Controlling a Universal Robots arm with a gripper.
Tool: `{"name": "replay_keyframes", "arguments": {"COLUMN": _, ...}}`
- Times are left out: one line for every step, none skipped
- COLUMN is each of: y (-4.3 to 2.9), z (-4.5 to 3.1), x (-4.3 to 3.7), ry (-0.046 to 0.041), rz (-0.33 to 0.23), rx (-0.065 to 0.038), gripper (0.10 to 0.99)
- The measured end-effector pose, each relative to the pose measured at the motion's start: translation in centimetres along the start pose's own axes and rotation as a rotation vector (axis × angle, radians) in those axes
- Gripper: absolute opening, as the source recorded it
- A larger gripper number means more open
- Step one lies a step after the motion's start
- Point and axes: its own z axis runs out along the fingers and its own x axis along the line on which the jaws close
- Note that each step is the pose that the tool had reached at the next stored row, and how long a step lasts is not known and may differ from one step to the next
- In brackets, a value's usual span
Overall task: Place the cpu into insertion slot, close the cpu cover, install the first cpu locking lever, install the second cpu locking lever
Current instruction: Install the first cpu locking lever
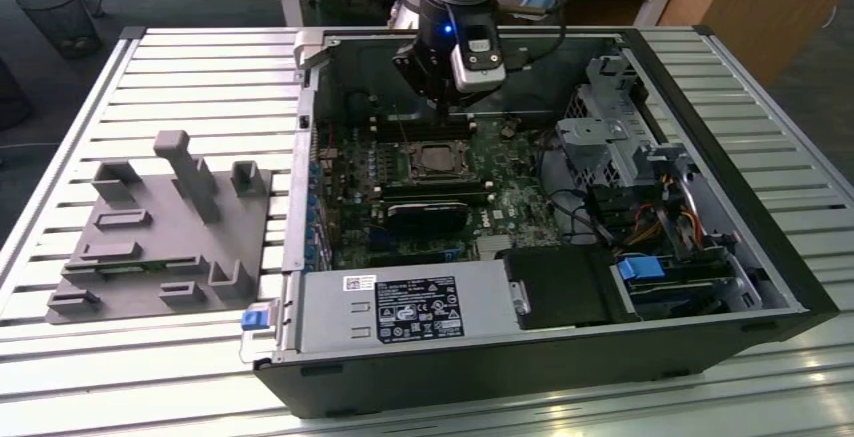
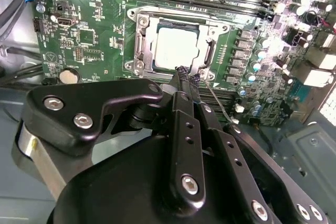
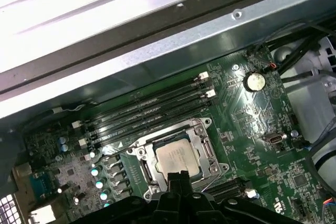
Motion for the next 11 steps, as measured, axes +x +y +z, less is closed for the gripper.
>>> {"name": "replay_keyframes", "arguments": {"y": 0.0, "z": 0.0, "x": 0.0, "ry": 0.0002, "rz": -0.006, "rx": 0.0, "gripper": 0.106}}
{"name": "replay_keyframes", "arguments": {"y": 0.0, "z": 0.0, "x": 0.0, "ry": 0.0004, "rz": -0.012, "rx": 0.0, "gripper": 0.106}}
{"name": "replay_keyframes", "arguments": {"y": -0.01, "z": 0.0, "x": 0.0, "ry": 0.0007, "rz": -0.018, "rx": 0.0, "gripper": 0.106}}
{"name": "replay_keyframes", "arguments": {"y": -0.01, "z": 0.0, "x": 0.0, "ry": 0.0008, "rz": -0.024, "rx": 0.001, "gripper": 0.106}}
{"name": "replay_keyframes", "arguments": {"y": -0.01, "z": 0.0, "x": 0.0, "ry": 0.001, "rz": -0.03, "rx": 0.001, "gripper": 0.106}}
{"name": "replay_keyframes", "arguments": {"y": -0.01, "z": 0.0, "x": -0.01, "ry": 0.0012, "rz": -0.035, "rx": 0.001, "gripper": 0.106}}
{"name": "replay_keyframes", "arguments": {"y": -0.02, "z": 0.0, "x": -0.01, "ry": 0.0014, "rz": -0.042, "rx": 0.001, "gripper": 0.106}}
{"name": "replay_keyframes", "arguments": {"y": -0.02, "z": 0.0, "x": -0.01, "ry": 0.0017, "rz": -0.05, "rx": 0.001, "gripper": 0.106}}
{"name": "replay_keyframes", "arguments": {"y": -0.02, "z": 0.0, "x": -0.01, "ry": 0.0021, "rz": -0.06, "rx": 0.002, "gripper": 0.106}}
{"name": "replay_keyframes", "arguments": {"y": -0.02, "z": -0.01, "x": -0.01, "ry": 0.0024, "rz": -0.07, "rx": 0.002, "gripper": 0.106}}
{"name": "replay_keyframes", "arguments": {"y": -0.02, "z": 0.0, "x": -0.01, "ry": 0.0027, "rz": -0.08, "rx": 0.002, "gripper": 0.106}}
